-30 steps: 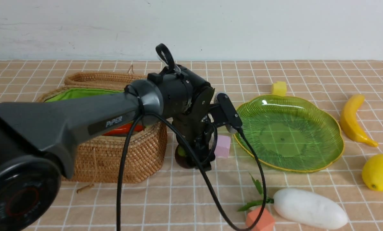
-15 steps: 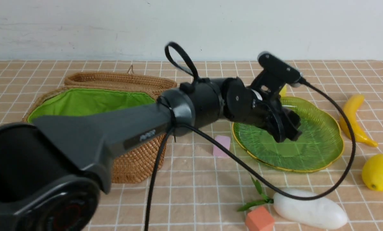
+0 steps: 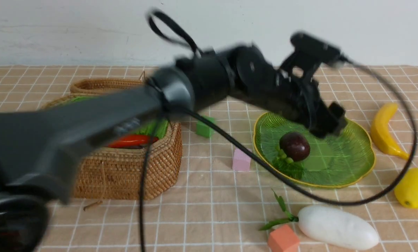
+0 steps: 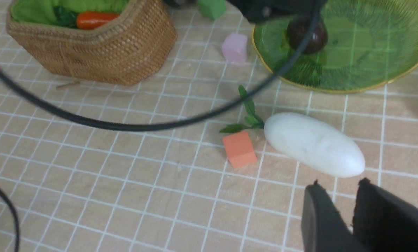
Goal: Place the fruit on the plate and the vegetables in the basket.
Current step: Take a daikon with your right arm and place it on the basket on the left.
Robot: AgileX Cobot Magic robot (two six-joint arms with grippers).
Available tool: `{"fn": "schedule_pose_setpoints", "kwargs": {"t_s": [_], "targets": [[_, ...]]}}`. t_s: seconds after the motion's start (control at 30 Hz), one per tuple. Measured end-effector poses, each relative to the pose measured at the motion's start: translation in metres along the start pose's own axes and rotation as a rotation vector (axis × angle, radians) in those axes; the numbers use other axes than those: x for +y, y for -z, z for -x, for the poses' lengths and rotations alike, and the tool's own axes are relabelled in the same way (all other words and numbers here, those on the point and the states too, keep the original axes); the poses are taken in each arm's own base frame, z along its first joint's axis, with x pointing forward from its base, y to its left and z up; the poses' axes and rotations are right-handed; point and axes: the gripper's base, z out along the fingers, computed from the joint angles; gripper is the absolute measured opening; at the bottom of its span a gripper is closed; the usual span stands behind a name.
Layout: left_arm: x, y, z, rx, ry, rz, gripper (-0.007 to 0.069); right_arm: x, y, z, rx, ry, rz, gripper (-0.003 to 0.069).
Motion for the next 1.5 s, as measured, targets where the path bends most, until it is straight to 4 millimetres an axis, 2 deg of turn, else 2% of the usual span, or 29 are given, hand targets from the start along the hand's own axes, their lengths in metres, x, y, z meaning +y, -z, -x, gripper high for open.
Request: {"fn": "schedule_pose_setpoints", "kwargs": {"t_s": [0.03, 0.07, 0.1, 0.17, 0.2, 0.23, 0.27, 0.3, 0.33, 0.37, 0.43, 0.5, 0.73, 0.77, 0.8, 0.83, 0.87, 0.9, 0.93, 1.03, 1.13, 1.2, 1.37, 1.43, 1.47, 1.5], "targets": [[-0.006, 0.023, 0.012, 0.001, 0.015, -0.003, 0.0457, -0.002, -0.005, 0.002, 0.032, -0.003, -0.004, 0.0177], [-0.009, 0.037, 0.017, 0.016, 0.017, 0.002, 0.04, -0.005, -0.012, 0.004, 0.069, -0.005, -0.007, 0.0177], [-0.015, 0.069, 0.031, 0.003, 0.032, 0.024, 0.03, -0.008, -0.02, 0.007, 0.107, -0.003, -0.013, 0.0177], [-0.022, 0.111, 0.04, 0.04, 0.059, 0.062, 0.0106, -0.013, -0.032, 0.011, 0.158, 0.002, -0.014, 0.0177], [-0.025, 0.128, 0.042, 0.059, 0.061, 0.084, 0.0041, -0.016, -0.041, 0.014, 0.191, 0.006, -0.01, 0.0177], [-0.027, 0.144, 0.042, 0.076, 0.061, 0.105, 0.0006, -0.018, -0.047, 0.016, 0.213, 0.01, -0.004, 0.0177], [-0.027, 0.147, 0.04, 0.091, 0.058, 0.111, -0.0006, -0.019, -0.05, 0.017, 0.221, 0.012, -0.001, 0.0177], [-0.031, 0.166, 0.038, 0.101, 0.064, 0.129, -0.0013, -0.022, -0.062, 0.021, 0.256, 0.02, 0.02, 0.0177], [-0.033, 0.175, 0.031, 0.124, 0.075, 0.138, -0.0013, -0.023, -0.072, 0.023, 0.284, 0.018, 0.047, 0.0177], [-0.035, 0.181, 0.031, 0.119, 0.075, 0.14, -0.0013, -0.023, -0.072, 0.023, 0.284, 0.024, 0.048, 0.0177], [-0.042, 0.199, 0.013, 0.139, 0.101, 0.146, -0.0013, -0.026, -0.093, 0.028, 0.334, 0.03, 0.114, 0.0178], [-0.05, 0.223, -0.006, 0.122, 0.111, 0.151, -0.0013, -0.027, -0.112, 0.03, 0.371, 0.048, 0.168, 0.0178], [-0.075, 0.28, -0.089, 0.073, 0.116, 0.166, -0.0013, -0.018, -0.161, 0.023, 0.506, 0.24, 0.184, 0.0191], [-0.08, 0.294, -0.106, 0.04, 0.115, 0.168, -0.0013, -0.018, -0.173, 0.019, 0.543, 0.313, 0.155, 0.0211], [-0.084, 0.303, -0.113, 0.013, 0.112, 0.17, -0.0013, -0.017, -0.178, 0.018, 0.554, 0.35, 0.142, 0.0223], [-0.084, 0.303, -0.118, 0.014, 0.115, 0.169, -0.0013, -0.019, -0.181, 0.017, 0.567, 0.367, 0.13, 0.0231], [-0.092, 0.32, -0.138, -0.042, 0.118, 0.17, -0.0013, -0.023, -0.196, 0.013, 0.605, 0.457, 0.081, 0.0281], [-0.092, 0.319, -0.14, -0.035, 0.121, 0.169, -0.0013, -0.024, -0.198, 0.013, 0.606, 0.474, 0.07, 0.0288], [-0.097, 0.33, -0.154, -0.073, 0.129, 0.166, -0.0013, -0.028, -0.209, 0.012, 0.627, 0.516, 0.04, 0.0339], [-0.102, 0.341, -0.175, -0.11, 0.146, 0.167, -0.0013, -0.04, -0.235, 0.008, 0.65, 0.589, -0.014, 0.0468], [-0.105, 0.347, -0.184, -0.142, 0.148, 0.165, -0.0013, -0.048, -0.26, 0.002, 0.665, 0.666, -0.025, 0.0575], [-0.106, 0.349, -0.185, -0.158, 0.148, 0.164, -0.0013, -0.052, -0.274, -0.003, 0.671, 0.712, -0.023, 0.0613], [-0.106, 0.35, -0.185, -0.166, 0.151, 0.161, -0.0013, -0.061, -0.305, -0.017, 0.692, 0.755, -0.014, 0.0627], [-0.106, 0.35, -0.185, -0.166, 0.151, 0.16, -0.0013, -0.063, -0.311, -0.021, 0.705, 0.763, -0.014, 0.0603], [-0.106, 0.35, -0.185, -0.167, 0.151, 0.16, -0.0013, -0.064, -0.314, -0.022, 0.718, 0.77, -0.013, 0.0562], [-0.106, 0.35, -0.185, -0.167, 0.151, 0.16, -0.0013, -0.064, -0.314, -0.022, 0.721, 0.774, -0.013, 0.055]]}}
